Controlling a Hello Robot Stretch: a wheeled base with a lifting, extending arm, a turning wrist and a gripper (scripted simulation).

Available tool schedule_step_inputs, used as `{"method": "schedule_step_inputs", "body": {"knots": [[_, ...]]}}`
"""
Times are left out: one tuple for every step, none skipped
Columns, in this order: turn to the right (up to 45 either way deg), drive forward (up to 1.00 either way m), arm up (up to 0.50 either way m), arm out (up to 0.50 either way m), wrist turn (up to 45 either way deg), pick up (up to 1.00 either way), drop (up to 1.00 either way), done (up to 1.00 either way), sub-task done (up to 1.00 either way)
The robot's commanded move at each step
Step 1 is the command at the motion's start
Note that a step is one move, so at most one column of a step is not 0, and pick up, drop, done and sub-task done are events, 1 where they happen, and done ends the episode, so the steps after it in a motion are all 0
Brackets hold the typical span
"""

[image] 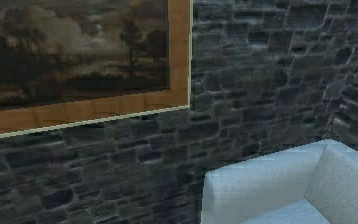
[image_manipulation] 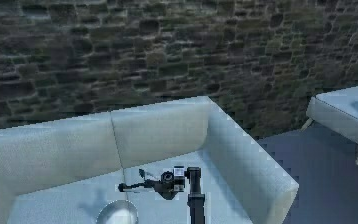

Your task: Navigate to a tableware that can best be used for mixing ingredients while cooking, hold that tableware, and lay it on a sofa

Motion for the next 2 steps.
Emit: {"method": "schedule_step_inputs", "body": {"knots": [[0.0, 0.00, 0.10, 0.00, 0.0, 0.00, 0.00, 0.00, 0.00], [0.0, 0.00, 0.00, -0.08, 0.0, 0.00, 0.00, 0.00, 0.00]]}}
